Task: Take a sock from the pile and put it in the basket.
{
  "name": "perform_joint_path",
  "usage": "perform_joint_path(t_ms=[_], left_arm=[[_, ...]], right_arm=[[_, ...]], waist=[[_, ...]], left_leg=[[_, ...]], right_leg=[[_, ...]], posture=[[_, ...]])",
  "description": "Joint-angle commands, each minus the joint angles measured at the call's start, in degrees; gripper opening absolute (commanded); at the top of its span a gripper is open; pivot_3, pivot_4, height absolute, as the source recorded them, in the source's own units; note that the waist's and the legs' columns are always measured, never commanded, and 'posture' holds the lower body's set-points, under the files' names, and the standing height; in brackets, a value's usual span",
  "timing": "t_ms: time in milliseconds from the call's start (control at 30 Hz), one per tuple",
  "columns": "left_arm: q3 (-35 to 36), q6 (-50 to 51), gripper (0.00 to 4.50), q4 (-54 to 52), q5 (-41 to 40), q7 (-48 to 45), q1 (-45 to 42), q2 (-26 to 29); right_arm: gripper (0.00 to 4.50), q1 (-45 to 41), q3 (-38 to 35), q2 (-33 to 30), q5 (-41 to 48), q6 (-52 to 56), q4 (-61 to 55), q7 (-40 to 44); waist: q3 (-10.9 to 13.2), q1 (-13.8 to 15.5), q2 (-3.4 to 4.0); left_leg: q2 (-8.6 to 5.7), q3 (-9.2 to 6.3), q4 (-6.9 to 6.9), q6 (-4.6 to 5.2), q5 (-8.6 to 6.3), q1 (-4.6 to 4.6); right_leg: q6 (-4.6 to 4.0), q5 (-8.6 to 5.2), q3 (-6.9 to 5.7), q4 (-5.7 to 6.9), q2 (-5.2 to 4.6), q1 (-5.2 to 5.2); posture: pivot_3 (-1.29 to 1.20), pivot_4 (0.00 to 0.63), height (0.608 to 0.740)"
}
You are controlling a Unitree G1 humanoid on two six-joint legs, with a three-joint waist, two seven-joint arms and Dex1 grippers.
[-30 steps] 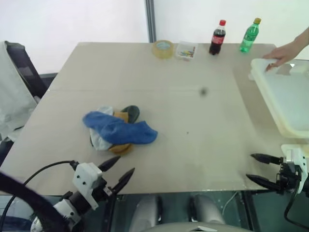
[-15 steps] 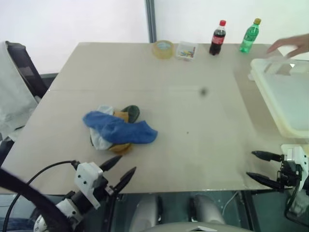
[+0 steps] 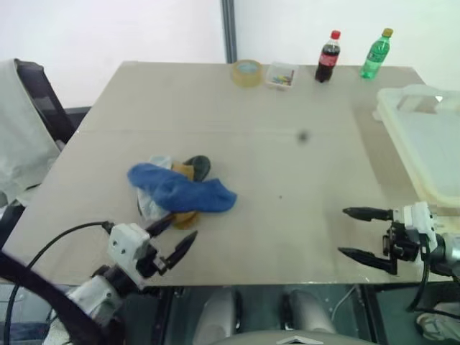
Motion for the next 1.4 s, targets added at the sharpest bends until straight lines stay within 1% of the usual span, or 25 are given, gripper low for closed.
perform_joint_path(t_ms=[33, 167, 233, 367, 433, 500, 600, 633, 733, 833, 867, 967, 1200, 1400], left_arm=[[-5.17, 3.54, 3.42, -0.69, 3.22, 2.99, -5.04, -0.38], [-10.18, 5.53, 3.42, 0.22, 6.25, 5.68, -11.10, -2.25], [-12.97, 6.00, 3.42, 1.69, 9.87, 7.59, -14.11, -2.75], [-16.94, 7.53, 3.42, 3.91, 15.03, 9.30, -17.36, -2.41], [-19.27, 6.04, 3.42, 6.39, 19.64, 10.33, -18.71, -1.58], [-19.73, 8.84, 3.42, 7.54, 21.72, 13.65, -19.77, -3.26], [-19.93, 9.23, 3.42, 8.29, 23.58, 15.27, -20.01, -4.00], [-19.71, 11.04, 3.42, 8.77, 24.48, 16.77, -20.41, -4.56], [-18.80, 13.95, 2.57, 9.44, 25.04, 19.29, -21.38, -6.23], [-18.89, 15.07, 1.28, 8.93, 24.67, 19.27, -21.84, -6.81], [-18.99, 15.13, 1.05, 8.68, 24.36, 19.03, -21.87, -6.89], [-19.45, 15.72, 0.03, 7.51, 23.58, 18.43, -22.05, -7.28], [-22.75, 19.02, 0.03, 5.84, 23.43, 17.57, -26.45, -9.66], [-29.73, 20.58, 0.03, 9.22, 23.83, 13.83, -32.16, -11.55]], right_arm=[[4.41, 0.14, -0.79, -0.88, 1.29, 0.76, -2.94, -0.36], [4.41, 1.41, -2.48, -1.42, 0.87, 0.56, -2.55, -0.59], [4.41, 2.46, -3.91, -1.91, 0.64, -0.07, -1.84, -0.34], [4.41, 3.88, -6.65, -2.73, 0.36, -0.53, -1.06, -0.82], [4.41, 4.66, -7.51, -2.77, -0.14, -1.26, -0.56, -0.54], [4.41, 5.67, -8.29, -2.42, -0.43, -1.71, -0.54, -0.88], [4.41, 6.73, -8.71, -1.97, -0.25, -1.80, -1.11, -1.63], [4.41, 7.00, -8.83, -1.86, -0.27, -1.82, -1.23, -1.84], [4.50, 7.56, -8.97, -1.70, -0.44, -2.06, -1.39, -2.29], [4.50, 7.68, -8.99, -1.75, -0.39, -2.28, -1.22, -2.41], [4.50, 7.66, -9.01, -1.78, -0.39, -2.33, -1.10, -2.44], [4.50, 7.42, -9.14, -1.97, -0.52, -2.53, -0.53, -2.40], [4.50, 6.84, -8.79, -2.23, -0.58, -2.49, -0.15, -2.54], [4.50, 6.32, -8.58, -2.61, -0.42, -1.74, -0.46, -2.58]], waist=[[0.01, -0.22, -0.03], [0.04, -0.29, -0.08], [0.04, -0.24, -0.07], [0.04, -0.34, -0.07], [0.04, -0.37, -0.07], [0.04, -0.29, -0.07], [0.04, -0.24, -0.07], [0.03, -0.25, -0.07], [0.02, -0.29, -0.05], [0.02, -0.42, -0.04], [0.01, -0.42, -0.03], [0.01, -0.32, -0.02], [0.03, -0.07, -0.06], [0.04, -0.18, -0.07]], left_leg=[[0.00, 0.02, 0.00, 0.00, 0.00, 0.00], [-0.01, 0.04, 0.00, 0.00, 0.00, 0.01], [0.00, 0.01, 0.00, 0.00, 0.00, 0.03], [0.01, 0.01, 0.00, -0.03, 0.02, 0.07], [0.02, 0.03, 0.00, -0.03, 0.02, 0.08], [0.02, 0.02, 0.00, -0.03, 0.02, 0.07], [0.01, 0.01, 0.00, -0.03, 0.02, 0.06], [0.01, 0.02, 0.00, -0.03, 0.02, 0.07], [0.02, 0.01, 0.01, -0.03, 0.02, 0.12], [0.03, 0.02, 0.01, -0.05, 0.03, 0.17], [0.04, 0.02, 0.01, -0.05, 0.03, 0.18], [0.04, 0.02, 0.01, -0.06, 0.04, 0.18], [0.00, -0.02, 0.03, -0.06, 0.04, 0.10], [-0.02, -0.03, 0.04, -0.06, 0.04, 0.04]], right_leg=[[0.00, 0.00, 0.02, -0.01, 0.00, 0.02], [0.21, 0.13, 0.04, 0.00, 0.00, 0.02], [0.22, 0.13, 0.02, 0.04, 0.02, 0.02], [0.21, 0.13, 0.05, 0.11, 0.09, 0.02], [0.21, 0.13, 0.08, 0.10, 0.10, 0.02], [0.21, 0.13, 0.06, 0.10, 0.11, 0.02], [0.22, 0.13, 0.05, 0.09, 0.05, 0.02], [0.22, 0.13, 0.06, 0.09, 0.04, 0.03], [0.22, 0.13, 0.07, 0.16, 0.00, 0.04], [0.21, 0.13, 0.10, 0.22, 0.02, 0.04], [0.21, 0.13, 0.10, 0.23, 0.02, 0.04], [0.20, 0.13, 0.10, 0.24, 0.02, 0.04], [0.20, 0.12, 0.04, 0.19, -0.03, 0.03], [0.21, 0.13, 0.04, 0.16, 0.02, 0.02]], posture=[[0.00, 0.150, 0.735], [0.00, 0.150, 0.735], [0.00, 0.150, 0.735], [0.00, 0.150, 0.735], [0.00, 0.150, 0.735], [0.00, 0.150, 0.735], [0.00, 0.150, 0.735], [0.00, 0.150, 0.735], [0.00, 0.150, 0.735], [0.00, 0.150, 0.735], [0.00, 0.150, 0.735], [0.00, 0.150, 0.735], [0.00, 0.150, 0.735], [0.00, 0.150, 0.735]])
